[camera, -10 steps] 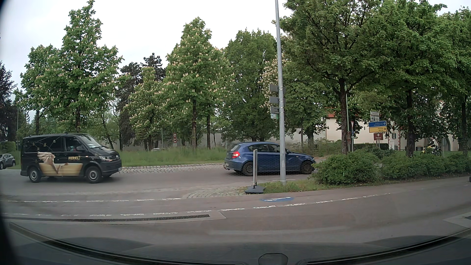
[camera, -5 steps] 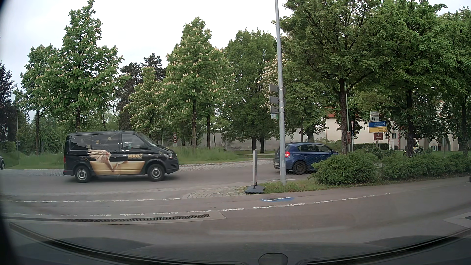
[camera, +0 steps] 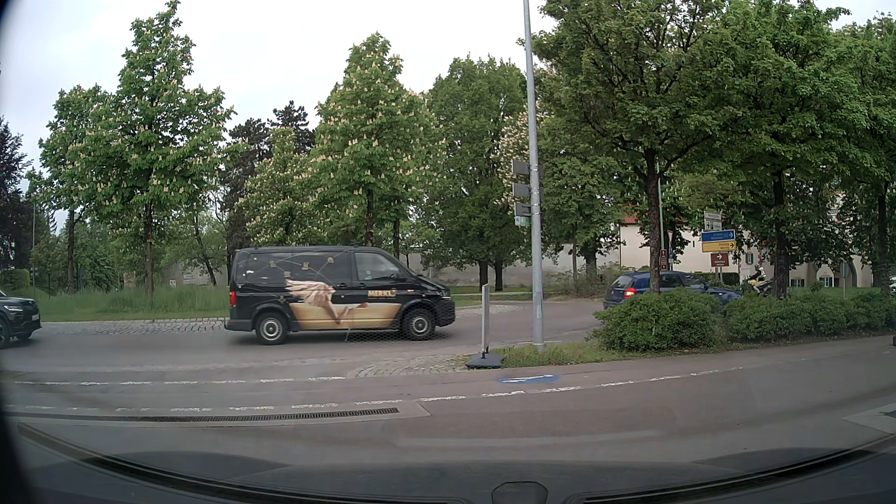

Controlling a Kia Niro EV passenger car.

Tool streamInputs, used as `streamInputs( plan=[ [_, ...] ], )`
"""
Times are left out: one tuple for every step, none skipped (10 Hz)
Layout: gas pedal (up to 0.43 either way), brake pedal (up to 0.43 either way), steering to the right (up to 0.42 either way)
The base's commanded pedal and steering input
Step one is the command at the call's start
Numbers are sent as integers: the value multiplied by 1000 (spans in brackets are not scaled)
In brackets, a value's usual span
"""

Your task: Follow the waypoints while adhering to traffic rules and regulations

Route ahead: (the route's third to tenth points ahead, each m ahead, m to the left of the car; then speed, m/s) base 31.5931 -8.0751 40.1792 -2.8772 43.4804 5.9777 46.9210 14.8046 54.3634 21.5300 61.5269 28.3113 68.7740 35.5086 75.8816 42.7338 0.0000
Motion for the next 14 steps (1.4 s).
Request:
streamInputs(
  plan=[
    [0, 280, -140],
    [0, 280, -140],
    [0, 280, -140],
    [0, 280, -140],
    [0, 280, -140],
    [0, 280, -140],
    [0, 280, -140],
    [0, 280, -140],
    [0, 280, -140],
    [0, 280, -140],
    [0, 280, -140],
    [0, 280, -140],
    [0, 280, -140],
    [0, 280, -140]
  ],
)
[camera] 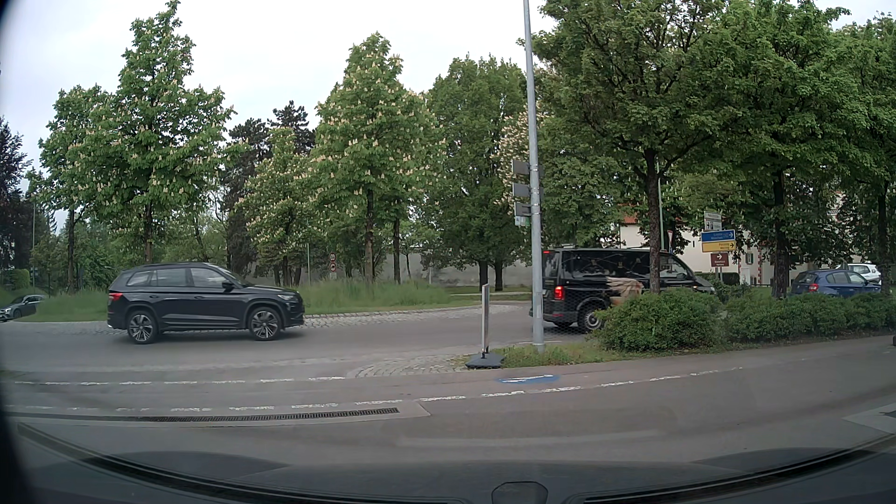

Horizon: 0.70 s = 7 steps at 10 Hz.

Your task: Follow the waypoints while adhering to traffic rules and regulations

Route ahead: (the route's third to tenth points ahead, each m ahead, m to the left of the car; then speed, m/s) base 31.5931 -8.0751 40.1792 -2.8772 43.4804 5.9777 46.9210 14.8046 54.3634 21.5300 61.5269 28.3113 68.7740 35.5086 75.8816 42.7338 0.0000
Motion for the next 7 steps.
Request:
streamInputs(
  plan=[
    [0, 280, -140],
    [0, 280, -140],
    [0, 280, -140],
    [0, 280, -140],
    [0, 280, -140],
    [0, 280, -140],
    [0, 280, -140]
  ],
)
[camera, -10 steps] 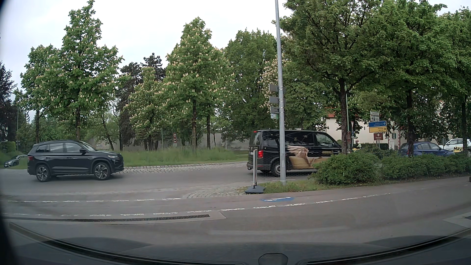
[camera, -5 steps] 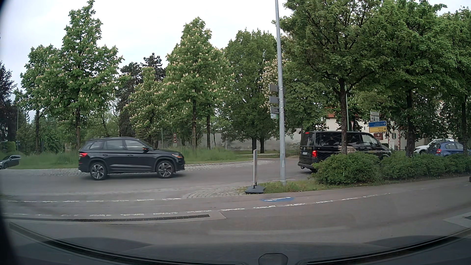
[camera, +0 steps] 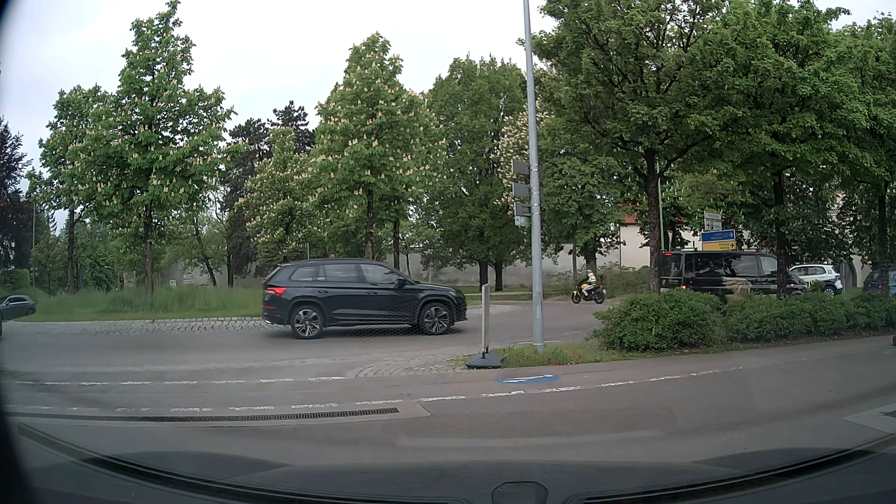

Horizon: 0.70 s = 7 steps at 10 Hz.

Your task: Follow the waypoints while adhering to traffic rules and regulations

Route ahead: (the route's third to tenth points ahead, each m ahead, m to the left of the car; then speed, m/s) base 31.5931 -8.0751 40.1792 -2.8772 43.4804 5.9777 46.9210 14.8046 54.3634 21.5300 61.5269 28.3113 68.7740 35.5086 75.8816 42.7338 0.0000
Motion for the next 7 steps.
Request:
streamInputs(
  plan=[
    [0, 280, -140],
    [0, 280, -140],
    [0, 280, -140],
    [0, 280, -140],
    [0, 280, -140],
    [0, 280, -140],
    [0, 280, -140]
  ],
)
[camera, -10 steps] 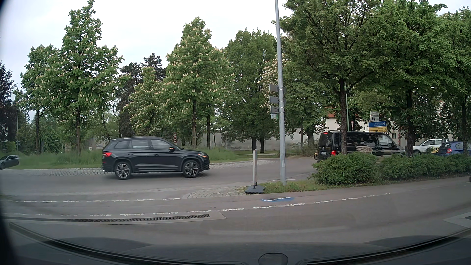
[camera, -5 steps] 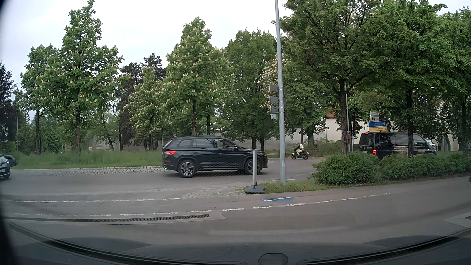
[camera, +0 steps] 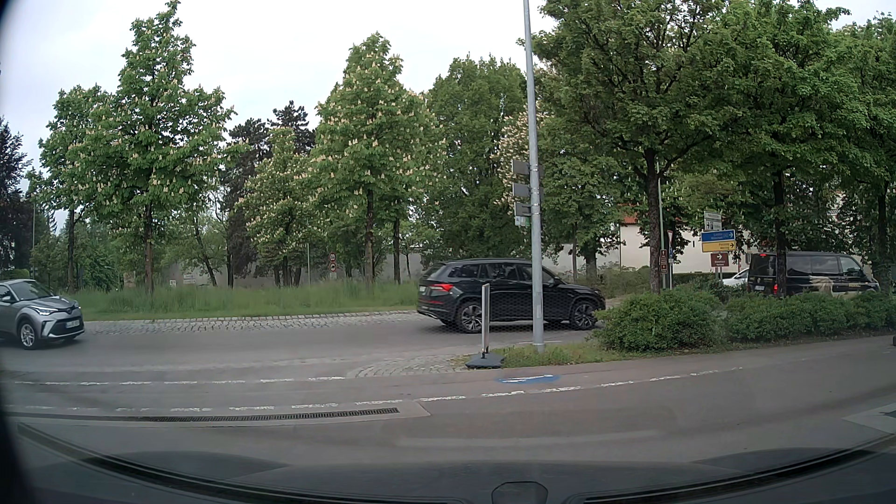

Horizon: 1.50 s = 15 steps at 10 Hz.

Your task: Follow the waypoints while adhering to traffic rules and regulations

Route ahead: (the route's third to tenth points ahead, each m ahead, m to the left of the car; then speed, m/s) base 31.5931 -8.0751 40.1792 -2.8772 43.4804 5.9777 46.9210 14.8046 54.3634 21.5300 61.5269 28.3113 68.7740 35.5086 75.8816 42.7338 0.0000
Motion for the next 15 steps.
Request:
streamInputs(
  plan=[
    [0, 280, -140],
    [0, 280, -140],
    [0, 280, -140],
    [0, 280, -140],
    [0, 280, -140],
    [0, 280, -140],
    [0, 280, -140],
    [0, 280, -140],
    [0, 280, -140],
    [0, 280, -140],
    [0, 280, -140],
    [0, 280, -140],
    [0, 280, -140],
    [0, 280, -140],
    [0, 280, -140]
  ],
)
